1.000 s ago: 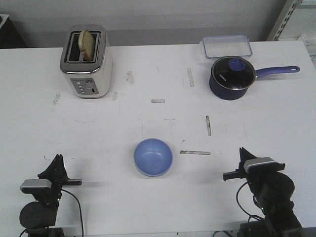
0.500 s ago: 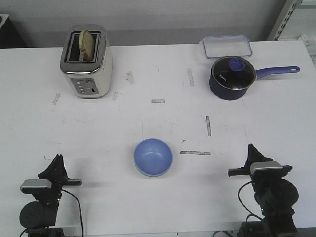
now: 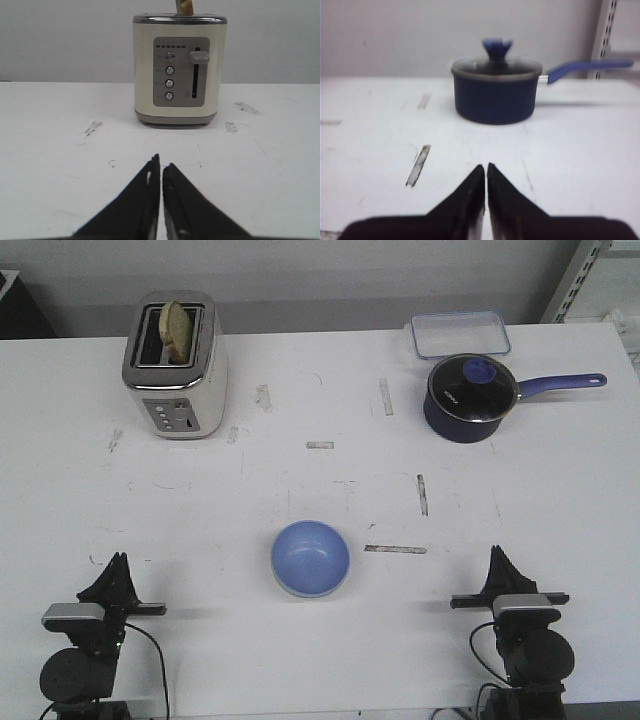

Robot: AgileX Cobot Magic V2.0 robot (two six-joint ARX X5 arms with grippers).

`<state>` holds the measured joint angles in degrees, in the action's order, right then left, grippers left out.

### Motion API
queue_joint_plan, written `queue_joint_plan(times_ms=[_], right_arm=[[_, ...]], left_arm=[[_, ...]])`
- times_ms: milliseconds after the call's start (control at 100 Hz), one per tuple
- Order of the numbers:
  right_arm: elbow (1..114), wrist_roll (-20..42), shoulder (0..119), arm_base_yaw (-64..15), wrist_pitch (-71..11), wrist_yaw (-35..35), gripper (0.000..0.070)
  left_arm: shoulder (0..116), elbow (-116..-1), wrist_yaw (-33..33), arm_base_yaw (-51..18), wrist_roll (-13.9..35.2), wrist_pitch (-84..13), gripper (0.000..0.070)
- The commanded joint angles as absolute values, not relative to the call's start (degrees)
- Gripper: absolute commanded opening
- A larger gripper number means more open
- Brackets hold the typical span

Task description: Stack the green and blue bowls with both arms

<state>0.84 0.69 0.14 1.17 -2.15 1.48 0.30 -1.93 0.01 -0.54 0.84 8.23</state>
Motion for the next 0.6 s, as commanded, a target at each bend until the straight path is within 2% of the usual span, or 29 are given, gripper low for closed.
queue_joint_plan(times_ms=[0,590], right_arm=[[0.7,1.7,0.1,1.2,-0.8,1.5,0.0],[0.7,1.7,0.1,1.2,0.0,1.5,0.0]], left_arm=[[0.2,-0.8,0.1,-0.6,0.8,9.0,0.0002],[0.2,-0.8,0.1,-0.5,0.8,9.1,0.0002]])
